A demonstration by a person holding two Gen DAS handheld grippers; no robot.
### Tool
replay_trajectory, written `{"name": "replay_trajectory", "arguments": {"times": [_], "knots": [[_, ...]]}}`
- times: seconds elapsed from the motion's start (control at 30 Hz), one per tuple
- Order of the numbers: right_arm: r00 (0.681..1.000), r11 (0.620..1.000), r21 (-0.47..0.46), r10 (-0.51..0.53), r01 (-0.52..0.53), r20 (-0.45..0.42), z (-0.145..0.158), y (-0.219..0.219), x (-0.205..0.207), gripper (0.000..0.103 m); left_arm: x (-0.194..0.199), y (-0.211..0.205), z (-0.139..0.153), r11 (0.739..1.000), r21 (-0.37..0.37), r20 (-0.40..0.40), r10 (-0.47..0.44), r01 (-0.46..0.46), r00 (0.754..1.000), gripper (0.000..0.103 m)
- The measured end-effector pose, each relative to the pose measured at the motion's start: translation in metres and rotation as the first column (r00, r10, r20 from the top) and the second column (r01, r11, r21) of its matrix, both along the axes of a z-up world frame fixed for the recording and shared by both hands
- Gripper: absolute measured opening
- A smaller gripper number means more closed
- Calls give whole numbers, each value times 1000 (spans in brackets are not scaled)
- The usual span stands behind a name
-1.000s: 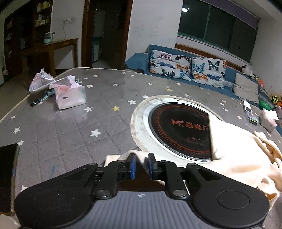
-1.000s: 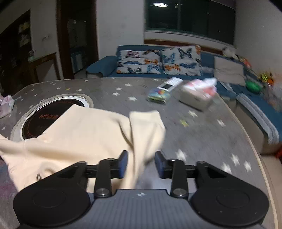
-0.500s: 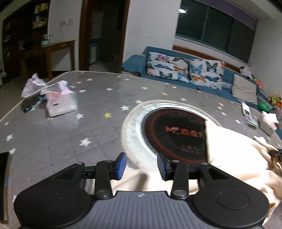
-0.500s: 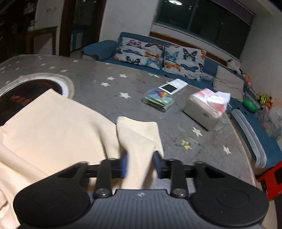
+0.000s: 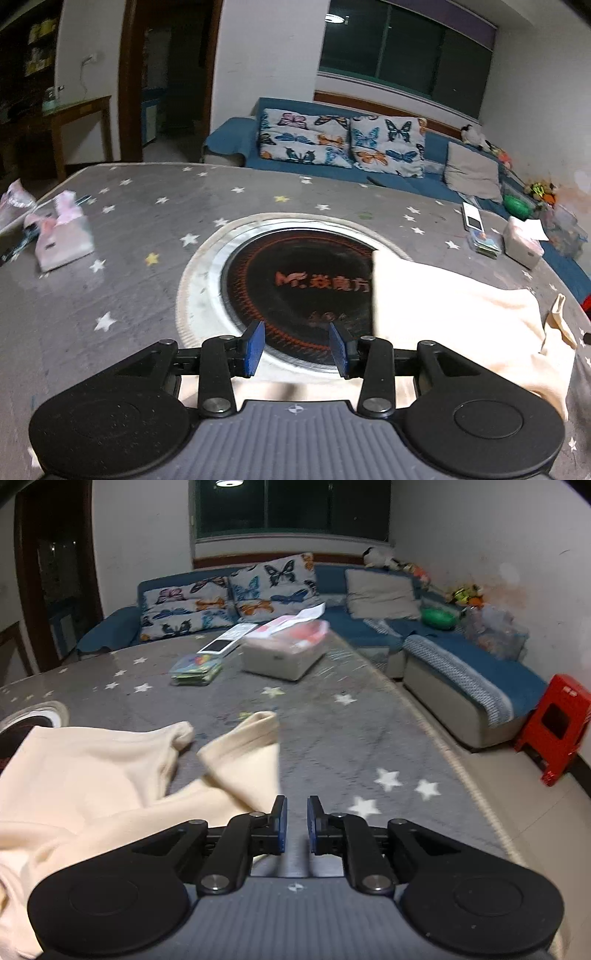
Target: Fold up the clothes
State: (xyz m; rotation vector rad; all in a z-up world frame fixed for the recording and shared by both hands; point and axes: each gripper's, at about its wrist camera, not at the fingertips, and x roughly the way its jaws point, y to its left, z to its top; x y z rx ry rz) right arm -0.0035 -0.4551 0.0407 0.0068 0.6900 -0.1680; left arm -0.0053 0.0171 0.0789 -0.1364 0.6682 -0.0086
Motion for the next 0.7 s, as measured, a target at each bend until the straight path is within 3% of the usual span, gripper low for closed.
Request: {"name": "replay_trajectory", "arguments": {"times": [0.13,0.43,0.7], "knots": [[1000,1000,14,14,-14,23,7,-2,-1,20,19,-14,2,999,24,0,-28,28,1000,42],[968,961,125,252,-249,-10,6,41,47,20,87,-51,-15,992,56,-44,-109,111,993,41],[954,948,164,288,-271,-88,-14,53,91,19,150,-80,-36,983,74,-89,-163,169,983,42]]}}
